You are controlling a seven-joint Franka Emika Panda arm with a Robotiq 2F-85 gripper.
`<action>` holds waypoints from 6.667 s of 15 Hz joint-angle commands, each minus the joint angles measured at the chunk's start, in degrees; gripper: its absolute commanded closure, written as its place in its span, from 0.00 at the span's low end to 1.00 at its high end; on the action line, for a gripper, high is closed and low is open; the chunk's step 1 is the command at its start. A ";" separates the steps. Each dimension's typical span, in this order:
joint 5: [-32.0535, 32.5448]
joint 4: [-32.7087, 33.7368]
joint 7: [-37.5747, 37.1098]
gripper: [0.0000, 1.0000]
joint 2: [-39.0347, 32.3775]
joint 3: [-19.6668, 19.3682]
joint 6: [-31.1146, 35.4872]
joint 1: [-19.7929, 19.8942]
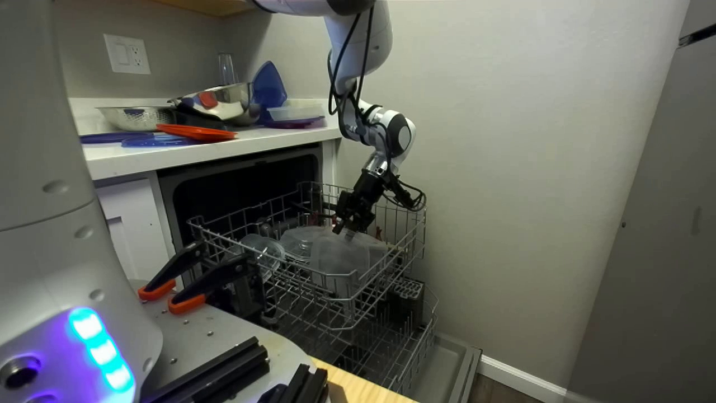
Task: Put the bowl on the counter
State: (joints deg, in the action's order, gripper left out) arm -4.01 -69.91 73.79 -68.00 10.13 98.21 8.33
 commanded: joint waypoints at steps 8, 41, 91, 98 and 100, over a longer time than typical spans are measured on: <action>0.46 6.17 -1.96 0.97 -1.86 -1.75 -11.90 -1.59; 2.91 38.77 -4.14 0.98 -2.99 -4.26 -30.09 -12.72; 18.94 47.87 -3.89 0.98 4.38 -12.94 -19.90 -38.30; 18.11 48.43 -0.33 0.98 6.05 -11.54 -15.83 -40.13; 17.56 48.24 0.62 0.98 5.81 -10.86 -13.91 -40.12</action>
State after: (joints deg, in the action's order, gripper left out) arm 13.80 -20.28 71.79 -63.12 -1.84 81.87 -31.95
